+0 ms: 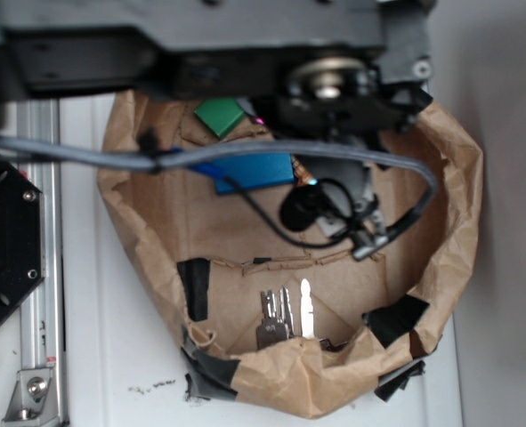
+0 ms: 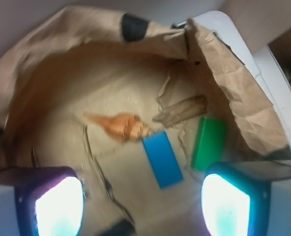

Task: Grab the wood chip.

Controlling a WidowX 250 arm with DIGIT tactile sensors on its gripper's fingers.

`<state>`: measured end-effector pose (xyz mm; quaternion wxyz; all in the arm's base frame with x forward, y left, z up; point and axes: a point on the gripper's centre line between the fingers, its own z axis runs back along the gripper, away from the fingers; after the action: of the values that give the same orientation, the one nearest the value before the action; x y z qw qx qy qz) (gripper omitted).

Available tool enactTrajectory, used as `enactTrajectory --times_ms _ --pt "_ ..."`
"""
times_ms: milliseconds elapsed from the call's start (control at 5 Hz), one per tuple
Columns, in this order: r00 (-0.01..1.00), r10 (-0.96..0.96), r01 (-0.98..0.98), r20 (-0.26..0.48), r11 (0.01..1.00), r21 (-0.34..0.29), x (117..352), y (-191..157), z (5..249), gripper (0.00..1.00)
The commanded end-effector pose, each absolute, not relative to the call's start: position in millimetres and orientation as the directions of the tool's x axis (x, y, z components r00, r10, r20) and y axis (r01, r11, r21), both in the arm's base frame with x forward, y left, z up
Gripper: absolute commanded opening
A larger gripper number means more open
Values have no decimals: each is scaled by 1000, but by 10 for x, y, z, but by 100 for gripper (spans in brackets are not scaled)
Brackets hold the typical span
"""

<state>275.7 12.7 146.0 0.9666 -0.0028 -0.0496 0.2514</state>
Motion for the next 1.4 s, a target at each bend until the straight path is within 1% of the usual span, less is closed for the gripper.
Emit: enactTrajectory --times_ms 0,200,400,600,800,1000,1200 --pt "581 800 -795 153 597 -104 2830 283 1222 100" --pt "482 859 -849 172 506 -152 2826 265 1041 100" --pt "405 900 -894 160 427 -136 2852 371 853 100" --pt "381 910 -909 163 401 -116 2973 431 708 100" --pt "375 910 -918 177 391 -65 2999 510 482 100" --pt "360 915 -927 181 372 -39 2950 633 382 100" --pt "359 918 -928 167 370 -44 2927 687 402 100"
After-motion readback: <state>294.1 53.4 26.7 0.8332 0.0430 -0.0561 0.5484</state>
